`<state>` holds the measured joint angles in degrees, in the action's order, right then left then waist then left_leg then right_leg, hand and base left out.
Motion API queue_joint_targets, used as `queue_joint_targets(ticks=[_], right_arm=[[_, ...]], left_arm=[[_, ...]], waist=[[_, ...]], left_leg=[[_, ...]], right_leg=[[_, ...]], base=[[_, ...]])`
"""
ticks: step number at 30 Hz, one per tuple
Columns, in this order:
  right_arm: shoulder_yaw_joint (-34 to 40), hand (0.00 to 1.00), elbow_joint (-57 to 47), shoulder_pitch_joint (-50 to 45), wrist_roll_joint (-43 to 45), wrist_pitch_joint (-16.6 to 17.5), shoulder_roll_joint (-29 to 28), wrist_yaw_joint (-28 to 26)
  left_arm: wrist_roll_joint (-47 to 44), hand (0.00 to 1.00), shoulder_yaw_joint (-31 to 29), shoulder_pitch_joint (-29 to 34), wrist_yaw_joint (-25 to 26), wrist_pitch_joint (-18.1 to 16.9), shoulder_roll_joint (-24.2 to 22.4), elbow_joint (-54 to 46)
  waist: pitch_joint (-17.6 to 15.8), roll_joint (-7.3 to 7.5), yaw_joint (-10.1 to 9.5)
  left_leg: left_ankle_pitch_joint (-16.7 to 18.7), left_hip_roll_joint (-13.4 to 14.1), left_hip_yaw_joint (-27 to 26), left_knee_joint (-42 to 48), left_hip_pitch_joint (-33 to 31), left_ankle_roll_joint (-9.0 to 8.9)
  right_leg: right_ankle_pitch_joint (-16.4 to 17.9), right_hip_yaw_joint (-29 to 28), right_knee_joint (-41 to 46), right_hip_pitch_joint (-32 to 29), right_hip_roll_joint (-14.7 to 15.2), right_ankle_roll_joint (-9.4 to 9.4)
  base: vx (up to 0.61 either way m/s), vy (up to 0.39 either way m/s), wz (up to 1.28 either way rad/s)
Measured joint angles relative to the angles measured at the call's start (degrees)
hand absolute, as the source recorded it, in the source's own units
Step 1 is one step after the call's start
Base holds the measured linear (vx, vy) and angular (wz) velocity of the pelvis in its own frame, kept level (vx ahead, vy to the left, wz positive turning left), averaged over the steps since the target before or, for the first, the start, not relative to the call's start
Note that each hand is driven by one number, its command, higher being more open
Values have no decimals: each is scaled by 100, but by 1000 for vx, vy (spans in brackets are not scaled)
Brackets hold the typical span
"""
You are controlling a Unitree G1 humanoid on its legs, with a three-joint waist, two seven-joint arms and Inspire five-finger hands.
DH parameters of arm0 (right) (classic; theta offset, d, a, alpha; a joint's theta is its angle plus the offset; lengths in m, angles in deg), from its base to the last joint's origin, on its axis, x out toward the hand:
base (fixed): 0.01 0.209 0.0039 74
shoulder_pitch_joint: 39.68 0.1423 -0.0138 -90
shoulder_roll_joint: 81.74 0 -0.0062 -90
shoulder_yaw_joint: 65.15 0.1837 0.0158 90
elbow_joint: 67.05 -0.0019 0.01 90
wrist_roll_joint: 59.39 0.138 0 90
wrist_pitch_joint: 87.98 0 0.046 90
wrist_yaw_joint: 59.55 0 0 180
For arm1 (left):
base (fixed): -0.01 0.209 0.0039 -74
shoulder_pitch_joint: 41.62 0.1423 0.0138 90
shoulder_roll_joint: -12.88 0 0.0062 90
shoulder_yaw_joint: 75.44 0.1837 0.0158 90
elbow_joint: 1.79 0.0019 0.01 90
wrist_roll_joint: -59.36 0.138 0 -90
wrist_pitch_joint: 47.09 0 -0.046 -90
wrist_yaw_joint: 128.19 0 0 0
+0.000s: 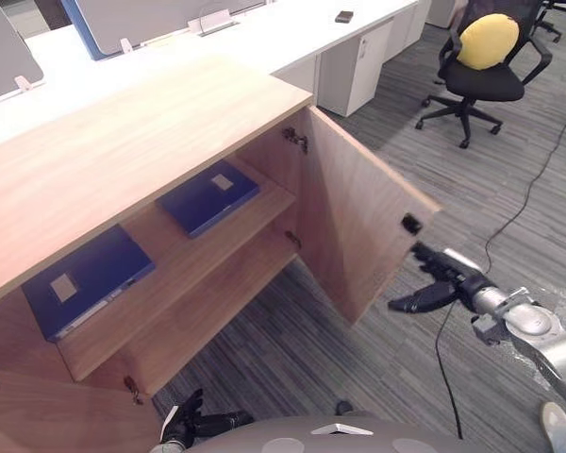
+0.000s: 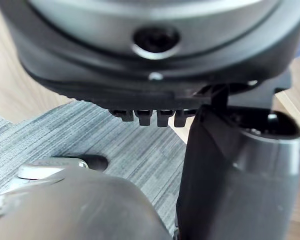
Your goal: Walk over to the cabinet, pick up the folder, carry it to the office cabinet, place the folder inside the office cabinet, then close the office cabinet door
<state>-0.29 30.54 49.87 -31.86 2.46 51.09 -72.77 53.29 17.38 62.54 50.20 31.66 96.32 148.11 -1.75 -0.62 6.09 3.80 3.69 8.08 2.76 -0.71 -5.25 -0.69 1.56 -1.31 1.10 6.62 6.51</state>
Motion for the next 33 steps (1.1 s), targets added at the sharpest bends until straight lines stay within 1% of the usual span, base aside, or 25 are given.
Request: queue_joint_targets(ticks=[1,2,3,4,5,6,7,9,10,11,13,14,17,19,28,33], right_arm=[[-101,100,-155,-4,25,-2,42,-113],[-368,100,-549,-4,317,-8,77,-440],[-460,100,-724,-2,379,-8,86,-564],[-608,100,-1137,3,562,-6,-8,-902],[-697,100,-1352,17,666,-6,-82,-1012],[-840,100,-1671,64,920,12,-284,-1293],[-961,100,-1865,179,1064,41,-439,-1463],[-1146,100,-2209,598,1426,242,-886,-1733],[-1147,100,-2224,645,1452,269,-921,-1747],[-1149,100,-2242,786,1542,372,-989,-1748],[-1137,100,-2222,845,1595,402,-976,-1712],[-1152,100,-2174,843,1590,391,-976,-1708],[-1165,100,-2159,835,1587,384,-976,-1706],[-1165,100,-2160,834,1586,384,-977,-1706],[-1166,100,-2186,829,1589,384,-977,-1723],[-1166,100,-2197,820,1598,384,-980,-1725]], left_arm=[[4,100,29,-12,-11,-1,17,41],[103,100,88,-107,-45,-5,50,70],[157,100,90,-143,-58,-5,51,70],[232,100,102,-197,-90,-5,36,71],[241,100,126,-225,-94,-5,25,70],[246,100,159,-247,-110,-5,16,64],[247,100,177,-241,-113,-6,13,58],[247,100,191,-229,-124,-14,2,19],[247,100,192,-228,-125,-14,6,19],[246,100,190,-227,-140,-13,24,20],[246,100,192,-227,-157,-14,52,20],[247,100,192,-227,-162,-14,94,21],[246,100,196,-226,-156,-11,162,33],[247,100,196,-232,-153,-11,171,33],[245,100,198,-237,-142,-12,162,33],[243,100,197,-245,-139,-12,151,33]], waist=[[3,5,-18],[16,11,-93],[19,9,-142],[52,-16,-265],[79,-33,-333],[162,-52,-465],[211,-64,-545],[307,-50,-786],[309,-43,-795],[332,-16,-818],[381,76,-891],[408,162,-911],[469,286,-911],[484,308,-915],[490,303,-964],[490,302,-1050]], left_leg=[[-9,26,8,3,-17,-15],[-16,91,56,6,-83,-27],[-22,104,95,2,-97,-24],[-50,118,188,-13,-130,-19],[-70,128,225,-21,-145,-28],[-107,132,307,-54,-189,-49],[-134,130,352,-102,-184,-58],[-177,113,414,-145,-182,-94],[-189,110,418,-152,-183,-94],[-238,101,431,-200,-182,-94],[-246,94,436,-220,-182,-91],[-246,93,437,-227,-183,-91],[-248,69,436,-248,-177,-89],[-253,58,436,-254,-169,-82],[-271,69,466,-307,-86,-71],[-271,68,490,-312,-92,-72]], right_leg=[[-13,1,-30,1,-31,3],[-66,39,-111,-3,-101,-54],[-92,62,-142,2,-117,-63],[-123,124,-197,9,-142,-81],[-124,146,-196,2,-153,-84],[-125,199,-194,-16,-160,-83],[-133,258,-195,-18,-159,-99],[-118,334,-191,-1,-144,-124],[-118,341,-191,0,-140,-124],[-119,366,-188,-6,-127,-124],[-119,367,-184,2,-119,-124],[-119,369,-184,1,-116,-125],[-113,370,-185,1,-92,-127],[-111,370,-184,9,-81,-126],[-87,389,-173,78,-87,-126],[-76,423,-172,82,-86,-127]], base=[[-99,-110,3],[-74,-85,9],[-67,-89,21],[-30,-57,22],[-19,-54,32],[-6,-31,32],[15,-18,39],[39,2,22],[37,7,8],[38,11,6],[51,10,0],[42,5,-2],[13,3,0],[0,0,0],[0,0,0],[9,-1,2]])
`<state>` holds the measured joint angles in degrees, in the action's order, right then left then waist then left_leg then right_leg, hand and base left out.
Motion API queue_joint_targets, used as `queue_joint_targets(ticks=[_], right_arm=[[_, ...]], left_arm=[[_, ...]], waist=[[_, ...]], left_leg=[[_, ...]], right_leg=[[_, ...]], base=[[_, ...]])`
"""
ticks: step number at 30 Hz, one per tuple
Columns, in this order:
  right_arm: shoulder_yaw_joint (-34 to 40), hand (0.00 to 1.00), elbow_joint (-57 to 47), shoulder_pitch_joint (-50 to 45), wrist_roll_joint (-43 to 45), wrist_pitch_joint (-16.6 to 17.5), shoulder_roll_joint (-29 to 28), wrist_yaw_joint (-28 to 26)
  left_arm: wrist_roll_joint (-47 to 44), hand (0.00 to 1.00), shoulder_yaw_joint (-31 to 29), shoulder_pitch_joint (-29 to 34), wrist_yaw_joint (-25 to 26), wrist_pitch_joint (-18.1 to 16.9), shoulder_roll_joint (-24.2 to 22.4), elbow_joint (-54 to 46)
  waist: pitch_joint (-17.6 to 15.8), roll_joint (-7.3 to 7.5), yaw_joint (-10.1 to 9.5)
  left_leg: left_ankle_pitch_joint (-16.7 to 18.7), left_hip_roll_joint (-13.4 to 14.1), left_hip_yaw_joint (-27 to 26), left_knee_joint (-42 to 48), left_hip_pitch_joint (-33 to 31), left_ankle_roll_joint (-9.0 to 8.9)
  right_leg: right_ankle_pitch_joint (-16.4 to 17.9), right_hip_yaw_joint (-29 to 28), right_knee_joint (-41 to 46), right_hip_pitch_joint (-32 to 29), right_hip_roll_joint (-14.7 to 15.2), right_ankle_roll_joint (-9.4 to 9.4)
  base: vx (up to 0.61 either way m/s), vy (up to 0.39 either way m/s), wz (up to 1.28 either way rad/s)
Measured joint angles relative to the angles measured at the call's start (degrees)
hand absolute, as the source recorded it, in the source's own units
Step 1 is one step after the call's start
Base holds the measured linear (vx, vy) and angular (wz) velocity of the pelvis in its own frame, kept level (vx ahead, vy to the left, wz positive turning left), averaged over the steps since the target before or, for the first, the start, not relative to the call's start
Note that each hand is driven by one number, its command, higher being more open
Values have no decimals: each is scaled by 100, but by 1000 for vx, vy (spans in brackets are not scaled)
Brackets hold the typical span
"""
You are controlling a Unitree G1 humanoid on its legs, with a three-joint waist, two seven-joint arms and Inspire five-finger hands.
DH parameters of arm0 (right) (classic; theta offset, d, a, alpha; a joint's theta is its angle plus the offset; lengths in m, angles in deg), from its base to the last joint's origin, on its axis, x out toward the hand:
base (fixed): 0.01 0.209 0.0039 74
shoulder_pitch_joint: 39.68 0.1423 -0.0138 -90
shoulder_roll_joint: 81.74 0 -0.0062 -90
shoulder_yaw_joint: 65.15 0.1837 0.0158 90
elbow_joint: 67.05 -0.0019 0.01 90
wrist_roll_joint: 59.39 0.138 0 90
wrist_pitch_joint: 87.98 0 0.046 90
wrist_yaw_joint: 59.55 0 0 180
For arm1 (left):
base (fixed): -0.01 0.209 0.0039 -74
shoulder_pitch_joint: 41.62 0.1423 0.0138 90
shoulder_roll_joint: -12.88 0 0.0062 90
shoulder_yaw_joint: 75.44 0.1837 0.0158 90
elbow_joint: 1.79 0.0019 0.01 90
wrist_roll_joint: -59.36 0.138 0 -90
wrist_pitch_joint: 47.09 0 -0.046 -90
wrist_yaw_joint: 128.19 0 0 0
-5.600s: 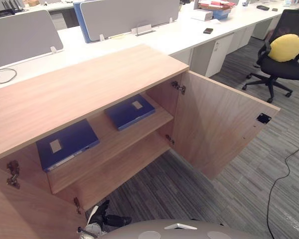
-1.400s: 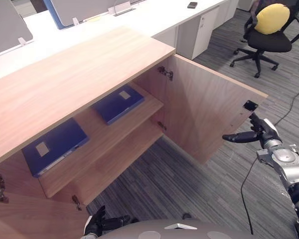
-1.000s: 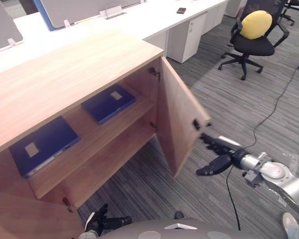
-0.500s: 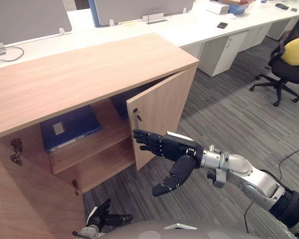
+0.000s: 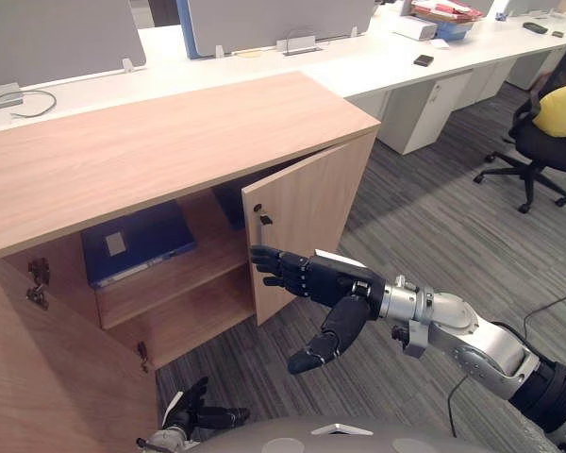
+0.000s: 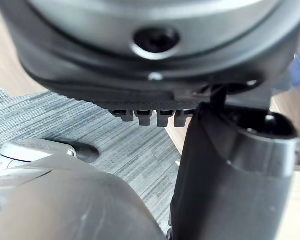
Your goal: Walk over to the cabinet, pick up the folder, carry it to the office cabinet, place the folder inside the office cabinet, then close the office cabinet door
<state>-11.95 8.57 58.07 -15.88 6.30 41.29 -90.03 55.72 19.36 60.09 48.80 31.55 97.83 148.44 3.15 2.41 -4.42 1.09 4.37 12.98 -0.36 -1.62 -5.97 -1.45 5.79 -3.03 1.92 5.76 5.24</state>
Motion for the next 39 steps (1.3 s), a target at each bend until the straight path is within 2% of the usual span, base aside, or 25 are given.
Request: queue_joint_targets(ticks=[3,6,7,8,10,11,13,15,18,20,27,39], right_arm=[[21,100,70,-121,0,1,-103,0],[156,100,818,-602,-47,40,-644,27],[200,100,1577,-786,-279,26,-973,178],[234,100,1915,-844,-498,14,-1112,298],[444,100,3625,-963,-1160,-70,-1746,727],[526,100,4067,-964,-1303,-115,-1917,838],[1070,100,5649,-993,-2252,-240,-2574,1274],[1731,100,6736,-1031,-2731,-274,-3011,1580],[2770,100,8004,-1160,-3204,-285,-3410,2059],[3230,100,8473,-1208,-3207,-285,-3564,2329],[4089,100,8598,-1484,-3434,-262,-3884,2642],[4129,100,8549,-1361,-4318,-236,-4013,2824]], left_arm=[[-2,100,-1,-2,1,0,-6,0],[-5,100,-7,-8,4,4,-9,0],[-23,100,-5,-24,16,8,-36,0],[-35,100,-4,-47,27,13,-38,1],[-91,100,2,-60,81,28,-103,1],[-126,100,3,-64,104,36,-105,1],[-210,100,5,-74,159,56,-146,1],[-254,100,2,-89,169,118,-160,2],[-247,100,-17,-103,177,201,-191,10],[-241,100,-62,-105,190,267,-206,44],[-162,100,-272,-99,167,293,-271,187],[-21,100,-121,-291,186,291,-202,459]], waist=[[-5,-7,-14],[-24,-34,-18],[-54,-79,-14],[-72,-105,-14],[-124,-213,-7],[-140,-239,-3],[-176,-325,-1],[-203,-374,2],[-271,-407,8],[-290,-397,4],[-302,-392,26],[-402,-228,145]], left_leg=[[0,-3,26,0,-1,0],[4,-26,43,5,14,0],[4,-45,60,15,13,1],[4,-56,67,23,15,1],[-5,-106,102,31,27,14],[-6,-113,105,31,36,16],[-14,-131,166,31,38,24],[-18,-156,304,32,78,24],[-21,-218,581,32,250,24],[-24,-242,689,35,327,19],[-69,-272,933,7,429,-14],[-117,-188,740,-206,601,-28]], right_leg=[[17,25,4,10,1,1],[48,61,14,14,20,20],[58,63,41,25,42,29],[66,62,59,28,55,38],[128,97,172,23,110,68],[140,100,192,23,118,74],[148,181,190,62,131,79],[184,323,188,180,143,85],[286,607,199,516,178,103],[328,740,205,631,190,101],[481,976,298,805,212,97],[476,815,274,810,180,103]], base=[[23,-3,5],[6,7,7],[0,0,0],[-3,29,4],[-12,33,9],[-9,26,8],[1,5,14],[22,-11,32],[28,-14,49],[-35,-15,41],[-77,-13,20],[0,-16,-7]])
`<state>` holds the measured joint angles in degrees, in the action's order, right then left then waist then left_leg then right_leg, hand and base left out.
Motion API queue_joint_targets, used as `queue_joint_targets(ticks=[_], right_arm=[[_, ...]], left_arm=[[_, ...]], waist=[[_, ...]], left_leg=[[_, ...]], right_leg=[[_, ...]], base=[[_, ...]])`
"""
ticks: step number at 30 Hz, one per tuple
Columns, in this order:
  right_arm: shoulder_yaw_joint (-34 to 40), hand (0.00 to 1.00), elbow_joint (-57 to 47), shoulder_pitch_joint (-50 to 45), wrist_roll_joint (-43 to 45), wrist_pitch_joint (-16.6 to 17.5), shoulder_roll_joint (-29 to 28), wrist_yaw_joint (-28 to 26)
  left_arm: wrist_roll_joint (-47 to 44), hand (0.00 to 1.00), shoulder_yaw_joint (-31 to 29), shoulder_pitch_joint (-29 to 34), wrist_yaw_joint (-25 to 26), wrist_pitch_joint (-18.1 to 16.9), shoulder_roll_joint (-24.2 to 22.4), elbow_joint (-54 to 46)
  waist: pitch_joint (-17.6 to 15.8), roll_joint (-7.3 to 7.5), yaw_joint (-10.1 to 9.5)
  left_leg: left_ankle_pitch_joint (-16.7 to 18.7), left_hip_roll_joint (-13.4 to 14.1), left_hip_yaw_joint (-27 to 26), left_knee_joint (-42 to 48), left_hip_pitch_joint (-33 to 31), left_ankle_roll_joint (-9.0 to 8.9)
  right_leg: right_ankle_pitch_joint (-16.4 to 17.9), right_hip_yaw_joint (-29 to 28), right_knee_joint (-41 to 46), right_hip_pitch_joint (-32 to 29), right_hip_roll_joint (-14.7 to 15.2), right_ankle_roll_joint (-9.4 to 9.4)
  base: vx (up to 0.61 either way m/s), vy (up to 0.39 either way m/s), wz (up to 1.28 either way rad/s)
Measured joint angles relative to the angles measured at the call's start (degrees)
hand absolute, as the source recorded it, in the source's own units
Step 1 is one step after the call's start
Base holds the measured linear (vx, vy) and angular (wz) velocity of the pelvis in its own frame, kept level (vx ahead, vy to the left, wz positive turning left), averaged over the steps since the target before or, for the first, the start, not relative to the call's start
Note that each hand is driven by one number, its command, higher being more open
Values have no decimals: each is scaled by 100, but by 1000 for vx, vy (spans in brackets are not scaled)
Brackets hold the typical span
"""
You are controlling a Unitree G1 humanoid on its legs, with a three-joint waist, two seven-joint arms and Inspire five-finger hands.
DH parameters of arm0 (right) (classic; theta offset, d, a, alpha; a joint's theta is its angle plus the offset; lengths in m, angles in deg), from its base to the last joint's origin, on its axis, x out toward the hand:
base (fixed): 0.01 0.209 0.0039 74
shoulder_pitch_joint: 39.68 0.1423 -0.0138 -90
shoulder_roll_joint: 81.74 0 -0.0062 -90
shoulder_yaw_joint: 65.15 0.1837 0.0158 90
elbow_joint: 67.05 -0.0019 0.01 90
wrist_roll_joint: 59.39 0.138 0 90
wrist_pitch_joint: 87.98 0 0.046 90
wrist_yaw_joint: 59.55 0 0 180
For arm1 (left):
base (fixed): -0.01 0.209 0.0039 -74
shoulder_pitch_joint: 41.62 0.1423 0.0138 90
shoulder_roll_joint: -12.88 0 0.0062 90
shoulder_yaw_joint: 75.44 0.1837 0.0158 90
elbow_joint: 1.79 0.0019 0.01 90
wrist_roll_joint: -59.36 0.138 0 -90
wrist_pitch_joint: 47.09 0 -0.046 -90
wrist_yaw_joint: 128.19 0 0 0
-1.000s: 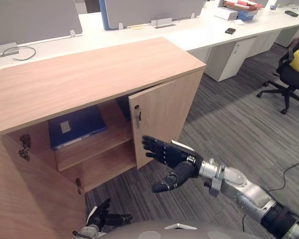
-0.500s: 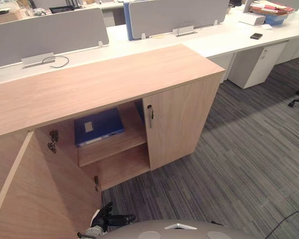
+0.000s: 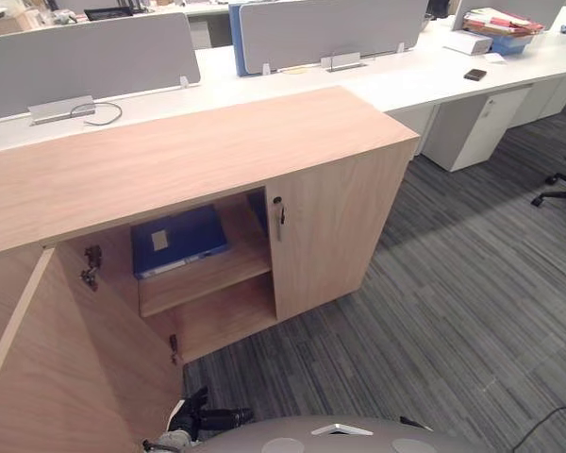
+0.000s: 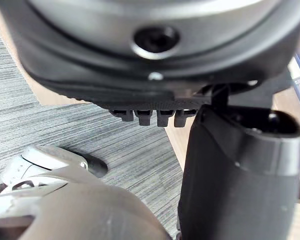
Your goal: Walk over to the cabinet, pick up the folder, carry it to the office cabinet, place the folder inside the office cabinet, then close the office cabinet door
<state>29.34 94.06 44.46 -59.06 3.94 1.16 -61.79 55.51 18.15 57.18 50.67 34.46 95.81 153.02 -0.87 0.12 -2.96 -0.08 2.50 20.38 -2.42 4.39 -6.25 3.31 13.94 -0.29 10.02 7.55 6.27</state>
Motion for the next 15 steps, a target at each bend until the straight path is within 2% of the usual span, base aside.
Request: queue_joint_targets(ticks=[15], right_arm=[[-17,100,-7,8,-5,0,-17,-11]], left_arm=[[150,100,-1,-37,5,-1,18,51]], waist=[[-33,36,17]], left_leg=[[71,5,-101,8,56,5]], right_leg=[[2,-50,-67,57,1,-2]], base=[[16,-2,-3]])
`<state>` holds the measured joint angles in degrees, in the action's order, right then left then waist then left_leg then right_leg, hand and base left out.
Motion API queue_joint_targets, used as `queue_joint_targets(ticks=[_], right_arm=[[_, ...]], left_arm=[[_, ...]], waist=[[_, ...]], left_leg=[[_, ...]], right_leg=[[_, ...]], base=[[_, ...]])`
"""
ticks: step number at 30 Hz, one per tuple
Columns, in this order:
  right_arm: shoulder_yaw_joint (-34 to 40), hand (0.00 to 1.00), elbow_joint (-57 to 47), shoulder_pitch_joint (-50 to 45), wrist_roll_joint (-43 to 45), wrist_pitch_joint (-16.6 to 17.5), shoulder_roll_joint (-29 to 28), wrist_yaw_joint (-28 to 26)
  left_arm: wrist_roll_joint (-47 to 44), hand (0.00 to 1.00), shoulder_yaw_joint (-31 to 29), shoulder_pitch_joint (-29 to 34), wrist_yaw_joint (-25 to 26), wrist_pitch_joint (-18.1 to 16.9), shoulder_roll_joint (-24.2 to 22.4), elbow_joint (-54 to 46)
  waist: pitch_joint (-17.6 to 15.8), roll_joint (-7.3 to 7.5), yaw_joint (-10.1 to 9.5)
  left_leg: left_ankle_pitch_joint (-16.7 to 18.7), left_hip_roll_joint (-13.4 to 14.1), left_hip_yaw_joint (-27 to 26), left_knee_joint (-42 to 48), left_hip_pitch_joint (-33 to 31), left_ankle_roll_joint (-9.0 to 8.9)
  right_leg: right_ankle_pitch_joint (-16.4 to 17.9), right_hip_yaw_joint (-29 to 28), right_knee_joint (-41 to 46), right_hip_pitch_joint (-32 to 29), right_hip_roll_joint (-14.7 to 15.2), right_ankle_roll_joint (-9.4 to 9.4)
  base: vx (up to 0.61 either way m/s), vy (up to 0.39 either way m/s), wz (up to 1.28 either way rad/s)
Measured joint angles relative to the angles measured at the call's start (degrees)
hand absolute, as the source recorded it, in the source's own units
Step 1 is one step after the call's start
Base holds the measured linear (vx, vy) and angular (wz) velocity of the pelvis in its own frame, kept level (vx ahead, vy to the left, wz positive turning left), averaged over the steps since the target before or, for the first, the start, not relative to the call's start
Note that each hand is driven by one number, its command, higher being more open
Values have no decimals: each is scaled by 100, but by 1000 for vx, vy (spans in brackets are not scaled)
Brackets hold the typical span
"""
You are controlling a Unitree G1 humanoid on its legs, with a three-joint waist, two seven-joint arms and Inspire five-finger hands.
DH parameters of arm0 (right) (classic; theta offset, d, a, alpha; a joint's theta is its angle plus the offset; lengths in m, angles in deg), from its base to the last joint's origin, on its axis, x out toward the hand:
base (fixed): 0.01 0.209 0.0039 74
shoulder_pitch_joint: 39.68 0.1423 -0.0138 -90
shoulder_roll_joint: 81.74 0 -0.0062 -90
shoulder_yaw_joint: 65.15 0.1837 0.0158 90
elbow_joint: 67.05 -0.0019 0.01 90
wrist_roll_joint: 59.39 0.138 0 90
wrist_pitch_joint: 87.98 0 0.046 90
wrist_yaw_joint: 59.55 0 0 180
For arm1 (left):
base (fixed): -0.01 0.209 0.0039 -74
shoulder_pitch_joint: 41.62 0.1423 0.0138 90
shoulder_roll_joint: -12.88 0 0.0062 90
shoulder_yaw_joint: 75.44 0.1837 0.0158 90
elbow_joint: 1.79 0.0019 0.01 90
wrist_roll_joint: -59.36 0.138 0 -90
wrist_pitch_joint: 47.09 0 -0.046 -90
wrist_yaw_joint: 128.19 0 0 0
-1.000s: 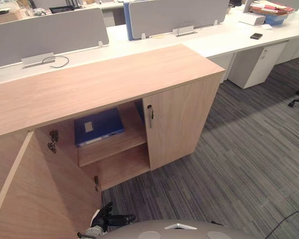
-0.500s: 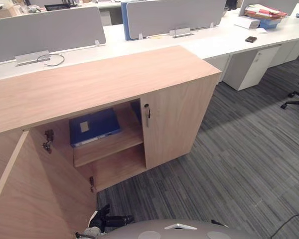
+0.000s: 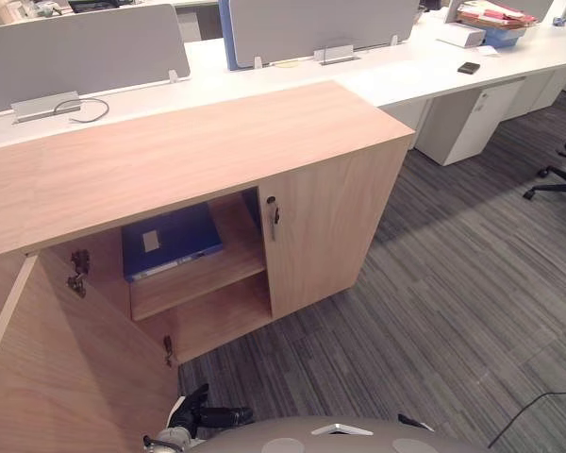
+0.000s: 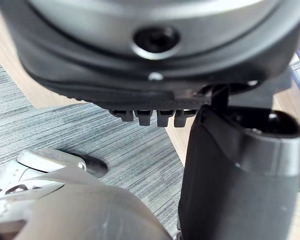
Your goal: Walk over to the cabinet, pick up the folder, carry it to the office cabinet, place the folder inside the office cabinet, then close the office cabinet door
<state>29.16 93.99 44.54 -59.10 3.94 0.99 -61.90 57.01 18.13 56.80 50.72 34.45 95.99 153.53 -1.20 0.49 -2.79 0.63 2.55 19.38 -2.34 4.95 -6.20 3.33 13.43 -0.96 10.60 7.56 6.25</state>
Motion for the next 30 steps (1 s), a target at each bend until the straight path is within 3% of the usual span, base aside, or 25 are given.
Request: queue_joint_targets(ticks=[9,13,16,17,18,19,22,23,24,26,27,30], right_arm=[[-180,100,-1,150,4,13,13,-41],[-327,100,0,288,-2,6,30,-53],[-327,100,2,426,1,0,25,-75],[-317,100,4,472,3,0,30,-103],[-299,100,-11,555,14,11,48,-118],[-276,100,-126,633,14,26,20,-132],[-272,100,-178,669,16,30,-72,-135],[-276,100,-219,666,14,32,-63,-130],[-281,100,-223,687,13,19,-61,-140],[-284,100,-223,690,16,8,-45,-168],[-316,100,-250,718,20,6,-22,-198],[-449,100,-469,620,63,-1,-12,-181]], left_arm=[[-16,100,-3,27,29,-9,17,-2],[-34,100,-2,-12,21,-23,41,-73],[-84,100,4,-17,-47,-28,93,-197],[-136,100,12,-31,-46,-27,103,-230],[-150,100,14,-37,-21,-17,92,-230],[-161,100,11,-42,-34,-20,130,-245],[-155,100,-14,-51,-5,-3,232,-285],[-156,100,-22,-59,24,19,231,-286],[-152,100,-21,-91,29,29,229,-284],[-152,100,-26,-123,47,51,189,-280],[-147,100,-91,-153,61,80,141,-283],[-125,100,-267,-162,83,98,97,-304]], waist=[[-57,24,-3],[-220,65,-10],[-277,155,-18],[-361,172,-35],[-388,144,-22],[-484,205,-20],[-587,302,-17],[-591,306,-41],[-600,291,-41],[-644,220,-40],[-665,162,-50],[-647,179,-56]], left_leg=[[163,68,-636,36,148,52],[429,-35,-757,416,93,120],[921,-315,-814,1139,-238,329],[990,-425,-834,1262,-204,391],[1036,-451,-841,1315,-176,461],[1038,-536,-835,1330,-38,467],[1064,-692,-608,1374,201,607],[1085,-698,-474,1392,249,638],[1091,-686,-289,1387,249,648],[1130,-626,-63,1388,239,641],[1295,-581,239,1430,211,631],[1721,-656,901,1842,-40,436]], right_leg=[[-16,-653,96,-250,-18,17],[36,-808,246,-295,55,61],[589,-947,1295,-796,322,206],[738,-1083,2028,-1033,440,364],[709,-1199,2754,-1373,465,405],[577,-1363,3587,-1700,539,530],[361,-1360,4603,-2028,818,439],[702,-1344,4586,-2024,833,220],[974,-1365,4319,-2041,765,201],[1067,-1628,3730,-2047,568,124],[1060,-2180,3112,-2062,352,117],[997,-2929,2351,-2020,333,212]], base=[[4,18,-36],[30,38,-22],[37,96,-9],[8,115,-7],[-14,165,-4],[-75,152,6],[-28,104,41],[-66,63,65],[-97,48,70],[-86,-26,80],[-106,-72,104],[-53,-204,124]])
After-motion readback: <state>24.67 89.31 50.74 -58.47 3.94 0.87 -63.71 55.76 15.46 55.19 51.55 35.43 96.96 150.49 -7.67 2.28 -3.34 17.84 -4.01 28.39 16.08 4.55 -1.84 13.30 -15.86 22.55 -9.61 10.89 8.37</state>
